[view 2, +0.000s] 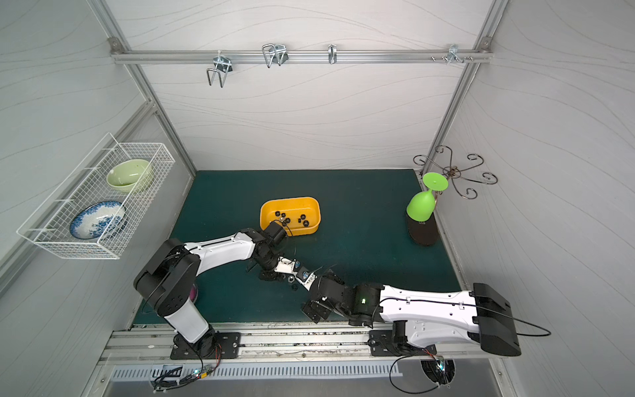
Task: Put the nuts on the desktop into the storage box
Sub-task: Pick up the nut from the center of the board.
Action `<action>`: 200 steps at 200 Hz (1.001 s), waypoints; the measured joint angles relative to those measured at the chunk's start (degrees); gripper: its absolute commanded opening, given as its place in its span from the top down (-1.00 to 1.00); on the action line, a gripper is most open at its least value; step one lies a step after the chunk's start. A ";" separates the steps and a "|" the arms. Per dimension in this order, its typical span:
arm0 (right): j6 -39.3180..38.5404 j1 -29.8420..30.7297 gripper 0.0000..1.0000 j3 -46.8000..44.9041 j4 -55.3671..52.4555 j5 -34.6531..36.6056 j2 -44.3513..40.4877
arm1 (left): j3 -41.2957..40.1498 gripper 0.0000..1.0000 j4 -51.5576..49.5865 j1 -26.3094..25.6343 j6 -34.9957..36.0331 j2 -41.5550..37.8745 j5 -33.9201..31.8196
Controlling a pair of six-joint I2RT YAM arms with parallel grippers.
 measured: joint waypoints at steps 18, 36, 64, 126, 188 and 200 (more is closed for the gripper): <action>-0.20 0.28 -0.98 -0.04 1.09 -0.35 -0.22 | 0.90 0.59 -1.01 0.00 -1.44 0.00 -0.07; -0.66 0.39 -0.98 -0.04 1.68 -0.85 -0.92 | 2.10 0.59 -2.43 0.02 -2.73 -0.02 0.07; -1.40 0.42 -0.98 0.57 1.79 -1.14 -1.92 | 5.75 0.59 -5.81 0.83 -5.46 -0.68 1.97; -4.17 0.79 -0.98 7.34 1.53 -1.40 -0.94 | 18.08 0.58 -13.46 4.76 -9.18 -1.53 5.68; -6.56 0.85 -0.98 11.17 0.07 0.70 1.29 | 28.94 0.57 -21.73 7.45 -10.58 -1.09 6.91; -6.78 0.85 -0.98 11.32 0.09 1.88 1.62 | 30.77 0.58 -22.47 7.65 -11.34 -0.57 6.88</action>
